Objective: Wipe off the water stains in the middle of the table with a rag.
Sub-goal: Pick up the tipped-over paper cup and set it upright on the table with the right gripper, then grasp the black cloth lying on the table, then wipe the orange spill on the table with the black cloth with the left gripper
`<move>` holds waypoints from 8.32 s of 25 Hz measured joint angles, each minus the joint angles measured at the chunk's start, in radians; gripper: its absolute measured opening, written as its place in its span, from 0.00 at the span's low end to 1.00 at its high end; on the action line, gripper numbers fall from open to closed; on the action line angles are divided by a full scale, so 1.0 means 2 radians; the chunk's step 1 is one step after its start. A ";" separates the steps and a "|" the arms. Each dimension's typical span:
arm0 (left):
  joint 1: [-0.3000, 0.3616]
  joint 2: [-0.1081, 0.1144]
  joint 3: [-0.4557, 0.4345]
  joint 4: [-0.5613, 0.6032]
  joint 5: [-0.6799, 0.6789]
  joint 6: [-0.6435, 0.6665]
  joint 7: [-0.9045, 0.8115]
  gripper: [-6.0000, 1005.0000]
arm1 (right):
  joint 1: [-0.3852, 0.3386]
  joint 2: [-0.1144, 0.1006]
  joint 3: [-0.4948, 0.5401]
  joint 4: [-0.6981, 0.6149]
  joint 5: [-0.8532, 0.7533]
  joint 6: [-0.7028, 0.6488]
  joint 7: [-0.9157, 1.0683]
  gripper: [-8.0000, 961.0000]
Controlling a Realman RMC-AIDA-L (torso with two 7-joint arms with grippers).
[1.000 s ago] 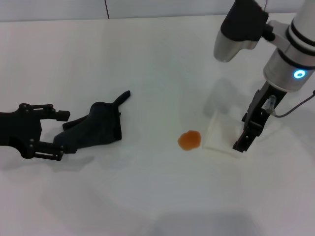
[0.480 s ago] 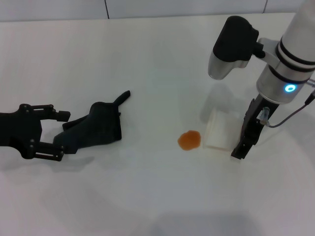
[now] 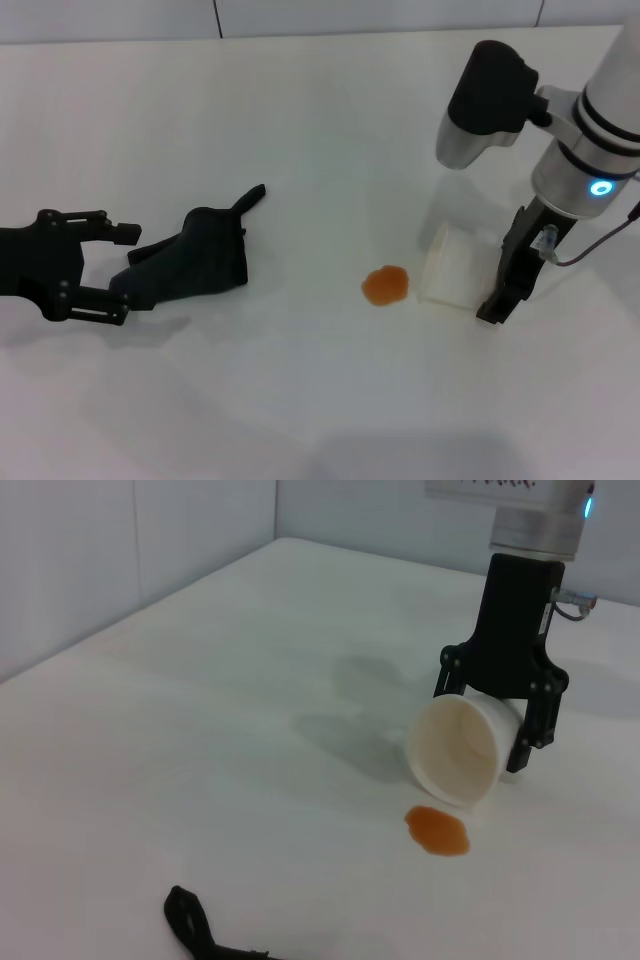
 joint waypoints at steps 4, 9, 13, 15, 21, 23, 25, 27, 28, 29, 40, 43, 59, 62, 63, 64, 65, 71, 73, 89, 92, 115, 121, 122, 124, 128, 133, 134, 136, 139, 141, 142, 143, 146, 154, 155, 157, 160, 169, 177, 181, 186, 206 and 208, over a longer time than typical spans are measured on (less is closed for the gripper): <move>0.001 0.001 0.000 0.000 0.000 0.000 -0.001 0.86 | -0.029 -0.001 0.011 -0.051 0.006 -0.006 -0.005 0.72; 0.003 0.004 0.000 0.000 -0.001 0.001 -0.003 0.86 | -0.075 -0.003 0.074 -0.113 0.039 -0.028 -0.041 0.72; 0.003 0.006 -0.001 0.000 -0.001 0.001 -0.003 0.86 | -0.113 -0.003 0.138 -0.134 0.087 -0.034 -0.095 0.71; 0.002 0.007 -0.001 0.000 -0.002 0.001 -0.003 0.86 | -0.137 -0.003 0.174 -0.135 0.128 -0.033 -0.143 0.71; 0.000 0.010 -0.001 0.004 -0.007 0.001 -0.004 0.86 | -0.210 -0.003 0.270 -0.056 0.285 -0.027 -0.340 0.71; 0.000 0.011 -0.001 0.004 -0.010 0.001 -0.003 0.86 | -0.220 -0.005 0.290 -0.002 0.327 -0.025 -0.409 0.71; 0.000 0.013 -0.001 0.004 -0.013 0.001 -0.002 0.86 | -0.226 -0.005 0.315 0.069 0.366 -0.019 -0.492 0.71; 0.000 0.014 -0.001 0.005 -0.013 0.001 -0.002 0.86 | -0.226 -0.005 0.329 0.128 0.392 -0.011 -0.560 0.71; 0.000 0.014 -0.001 0.005 -0.013 0.001 -0.002 0.86 | -0.226 -0.005 0.334 0.163 0.407 -0.005 -0.598 0.71; 0.000 0.015 0.000 0.005 -0.013 0.001 -0.002 0.86 | -0.226 -0.004 0.336 0.191 0.417 0.002 -0.628 0.71; -0.001 0.017 -0.001 0.006 -0.014 -0.004 0.000 0.86 | -0.226 0.003 0.339 0.410 0.572 0.048 -0.889 0.71; -0.002 0.017 0.000 0.006 -0.014 -0.005 0.001 0.86 | -0.225 0.004 0.339 0.429 0.577 0.060 -0.908 0.71; -0.007 0.014 0.003 0.010 -0.011 -0.004 0.004 0.85 | -0.223 0.004 0.343 0.478 0.596 0.110 -0.955 0.72; -0.008 0.013 0.003 0.010 -0.012 -0.005 0.006 0.85 | -0.223 0.004 0.351 0.483 0.596 0.113 -0.956 0.72; -0.008 0.013 0.003 0.010 -0.012 -0.006 0.006 0.85 | -0.223 0.004 0.355 0.484 0.597 0.115 -0.956 0.72; -0.008 0.013 0.003 0.010 -0.012 -0.007 0.007 0.85 | -0.223 0.004 0.358 0.485 0.597 0.115 -0.956 0.72; -0.007 0.013 0.003 0.010 -0.013 -0.008 0.008 0.85 | -0.223 0.004 0.359 0.486 0.597 0.116 -0.956 0.73; -0.006 0.012 0.003 0.010 -0.013 -0.009 0.013 0.85 | -0.223 0.004 0.361 0.488 0.596 0.118 -0.956 0.73; -0.007 0.012 0.003 0.010 -0.013 -0.009 0.013 0.85 | -0.223 0.004 0.361 0.488 0.595 0.119 -0.956 0.73; -0.005 0.013 0.003 0.010 -0.014 -0.012 0.018 0.85 | -0.224 0.002 0.352 0.486 0.590 0.123 -0.941 0.88; -0.003 0.013 0.003 0.010 -0.014 -0.010 0.017 0.85 | -0.226 -0.001 0.341 0.482 0.588 0.121 -0.933 0.88; -0.001 0.012 0.001 0.010 -0.011 -0.009 0.013 0.85 | -0.328 -0.023 0.265 0.280 0.546 0.082 -0.774 0.88; -0.001 0.014 0.002 0.011 -0.009 -0.009 -0.003 0.85 | -0.332 -0.035 0.268 0.170 0.443 0.058 -0.641 0.88; -0.002 0.015 0.003 0.014 -0.006 -0.009 -0.009 0.85 | -0.331 -0.035 0.269 0.148 0.424 0.056 -0.621 0.88; -0.004 0.015 0.003 0.025 0.002 -0.008 -0.021 0.85 | -0.323 -0.039 0.269 0.090 0.377 0.043 -0.569 0.88; -0.006 0.009 0.004 0.043 0.014 -0.007 -0.035 0.85 | -0.306 -0.052 0.270 0.051 0.347 0.017 -0.519 0.88; -0.005 0.006 0.004 0.044 0.014 -0.007 -0.038 0.85 | -0.263 -0.079 0.303 0.023 0.315 -0.039 -0.472 0.88; -0.005 0.006 0.004 0.044 0.015 -0.007 -0.039 0.85 | -0.258 -0.080 0.311 0.020 0.310 -0.046 -0.469 0.88; -0.005 0.006 0.004 0.044 0.015 -0.007 -0.043 0.85 | -0.244 -0.083 0.332 0.011 0.291 -0.070 -0.460 0.88; -0.006 0.006 0.006 0.052 0.017 -0.007 -0.057 0.85 | -0.221 -0.087 0.354 -0.008 0.265 -0.102 -0.443 0.88; -0.007 0.006 0.014 0.064 0.018 -0.008 -0.073 0.85 | -0.209 -0.088 0.356 -0.016 0.257 -0.117 -0.437 0.88; -0.007 0.006 0.017 0.068 0.018 -0.008 -0.078 0.85 | -0.204 -0.088 0.356 -0.018 0.255 -0.121 -0.436 0.88; -0.007 0.005 0.024 0.075 0.018 -0.008 -0.088 0.85 | -0.200 -0.088 0.356 -0.020 0.253 -0.125 -0.435 0.88; -0.007 0.003 0.040 0.097 0.018 -0.010 -0.111 0.84 | -0.189 -0.085 0.352 -0.021 0.250 -0.128 -0.436 0.88; -0.016 0.001 0.074 0.119 0.023 -0.015 -0.197 0.84 | -0.177 -0.070 0.337 -0.025 0.243 -0.129 -0.439 0.88; -0.023 -0.005 0.082 0.116 0.045 -0.028 -0.213 0.84 | -0.176 -0.068 0.336 -0.025 0.243 -0.129 -0.439 0.88; -0.028 -0.016 0.086 0.115 0.068 -0.042 -0.223 0.84 | -0.176 -0.066 0.335 -0.026 0.243 -0.130 -0.440 0.88; -0.035 -0.031 0.087 0.115 0.096 -0.056 -0.233 0.84 | -0.176 -0.064 0.335 -0.027 0.243 -0.130 -0.440 0.88; -0.045 -0.051 0.088 0.114 0.120 -0.090 -0.246 0.84 | -0.176 -0.059 0.335 -0.027 0.237 -0.128 -0.440 0.88; -0.052 -0.056 0.088 0.089 0.128 -0.113 -0.250 0.75 | -0.176 -0.058 0.335 -0.027 0.236 -0.124 -0.442 0.88; -0.055 -0.059 0.088 0.074 0.143 -0.133 -0.250 0.61 | -0.175 -0.058 0.335 -0.027 0.235 -0.123 -0.442 0.88; -0.058 -0.062 0.091 0.069 0.147 -0.145 -0.250 0.40 | -0.175 -0.055 0.335 -0.027 0.229 -0.121 -0.442 0.88; -0.110 -0.073 0.092 0.052 0.114 -0.156 -0.295 0.06 | -0.172 -0.048 0.332 -0.028 0.223 -0.113 -0.443 0.88; -0.129 -0.076 0.095 0.040 0.110 -0.160 -0.302 0.06 | -0.171 -0.047 0.330 -0.028 0.223 -0.113 -0.443 0.88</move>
